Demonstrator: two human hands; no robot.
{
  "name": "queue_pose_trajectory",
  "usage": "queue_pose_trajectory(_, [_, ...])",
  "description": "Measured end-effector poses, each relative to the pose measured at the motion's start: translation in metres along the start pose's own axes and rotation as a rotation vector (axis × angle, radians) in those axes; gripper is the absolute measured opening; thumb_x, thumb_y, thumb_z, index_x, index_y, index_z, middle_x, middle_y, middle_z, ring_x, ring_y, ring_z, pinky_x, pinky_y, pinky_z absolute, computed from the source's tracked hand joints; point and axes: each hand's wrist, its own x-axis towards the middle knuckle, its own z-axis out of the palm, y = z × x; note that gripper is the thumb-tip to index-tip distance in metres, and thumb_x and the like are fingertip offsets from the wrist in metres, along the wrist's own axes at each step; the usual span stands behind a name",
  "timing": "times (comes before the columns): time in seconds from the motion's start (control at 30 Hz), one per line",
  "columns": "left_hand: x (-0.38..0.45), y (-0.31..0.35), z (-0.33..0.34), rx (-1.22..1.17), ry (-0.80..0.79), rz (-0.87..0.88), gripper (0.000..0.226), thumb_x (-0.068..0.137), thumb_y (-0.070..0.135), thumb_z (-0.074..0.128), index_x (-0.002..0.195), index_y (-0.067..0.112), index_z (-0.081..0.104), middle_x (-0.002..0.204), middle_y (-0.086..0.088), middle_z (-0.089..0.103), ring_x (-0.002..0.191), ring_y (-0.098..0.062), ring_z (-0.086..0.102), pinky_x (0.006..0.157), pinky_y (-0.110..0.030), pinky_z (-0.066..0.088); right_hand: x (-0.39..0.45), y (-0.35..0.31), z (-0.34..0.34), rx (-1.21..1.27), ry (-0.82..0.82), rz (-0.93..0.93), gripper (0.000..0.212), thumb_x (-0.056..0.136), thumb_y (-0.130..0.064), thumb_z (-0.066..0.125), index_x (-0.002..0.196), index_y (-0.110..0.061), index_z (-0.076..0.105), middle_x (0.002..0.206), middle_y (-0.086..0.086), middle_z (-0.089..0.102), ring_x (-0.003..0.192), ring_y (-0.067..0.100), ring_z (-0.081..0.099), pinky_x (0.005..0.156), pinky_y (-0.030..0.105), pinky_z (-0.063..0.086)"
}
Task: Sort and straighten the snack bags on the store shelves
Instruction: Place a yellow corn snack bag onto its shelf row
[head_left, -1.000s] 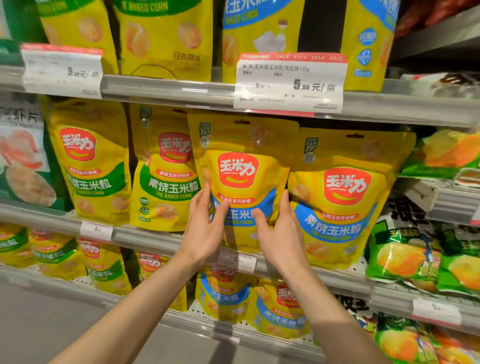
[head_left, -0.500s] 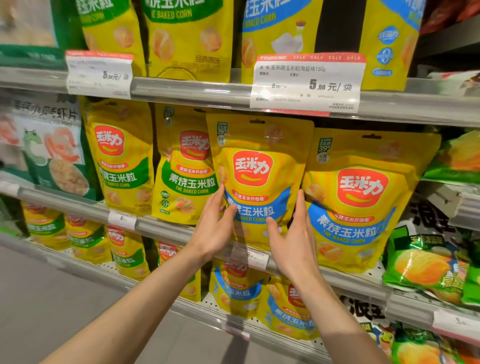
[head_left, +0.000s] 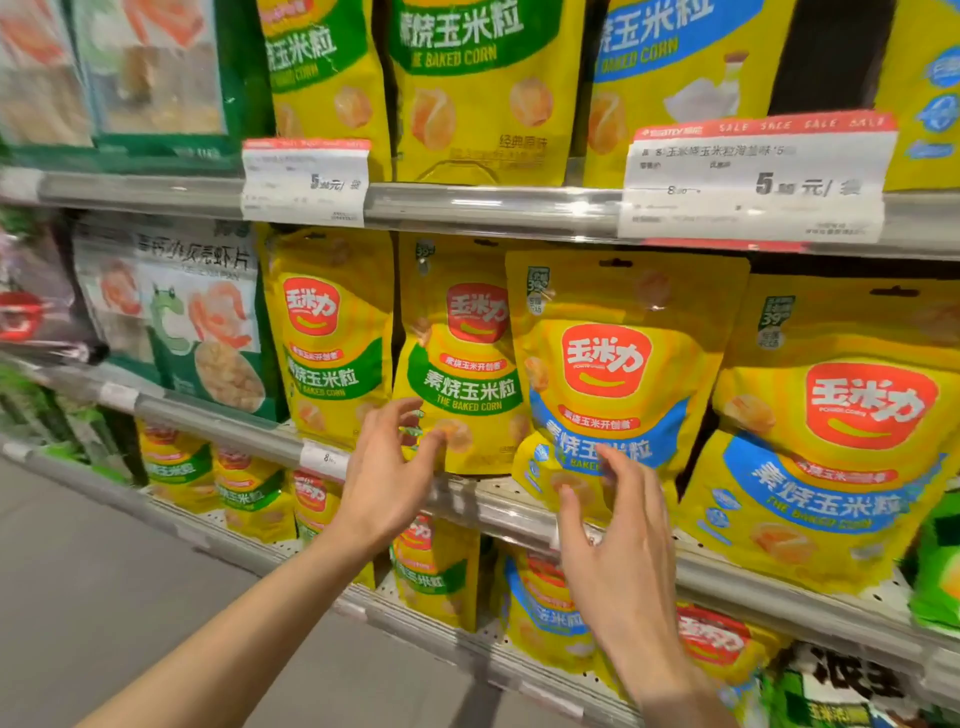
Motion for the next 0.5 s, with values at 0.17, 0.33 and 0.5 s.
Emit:
queue_pose_trajectory(0.17, [0.047, -0.03, -0.027, 0.049, -0.042, 0.12, 0.053, 0.097, 0.033, 0.063, 0.145, 0.021, 0.045, 0.131, 0.007, 0.047, 0.119, -0.012, 0.053, 0.104, -0.044, 0.048, 0.024, -0.044, 0.08, -0.038, -0.018, 0.037, 0.035, 0.094, -0.033, 0.065, 0.123, -0.015, 0.062, 0.12, 0.002, 0.063, 0.115, 0.024, 0.059, 0.098, 0.033, 0.044])
queue_pose_trajectory(0.33, [0.06, -0.037, -0.03, 0.0, -0.15, 0.177, 0.057, 0.1, 0.039, 0.056, 0.152, 0.025, 0.038, 0.146, 0.013, 0.038, 0.137, -0.008, 0.041, 0.112, -0.042, 0.043, 0.028, -0.071, 0.129, -0.077, 0.028, 0.212, 0.055, 0.088, -0.038, 0.067, 0.134, -0.009, 0.059, 0.137, 0.012, 0.06, 0.127, 0.027, 0.056, 0.106, 0.035, 0.045])
queue_pose_trajectory(0.5, [0.065, -0.046, -0.02, -0.042, -0.132, 0.164, 0.063, 0.095, 0.043, 0.051, 0.154, 0.024, 0.037, 0.145, 0.011, 0.039, 0.138, -0.007, 0.038, 0.114, -0.04, 0.04, 0.031, -0.072, 0.136, -0.134, -0.101, 0.328, 0.074, 0.095, -0.044, 0.062, 0.155, -0.011, 0.035, 0.163, 0.008, 0.034, 0.149, 0.023, 0.034, 0.118, 0.037, 0.032])
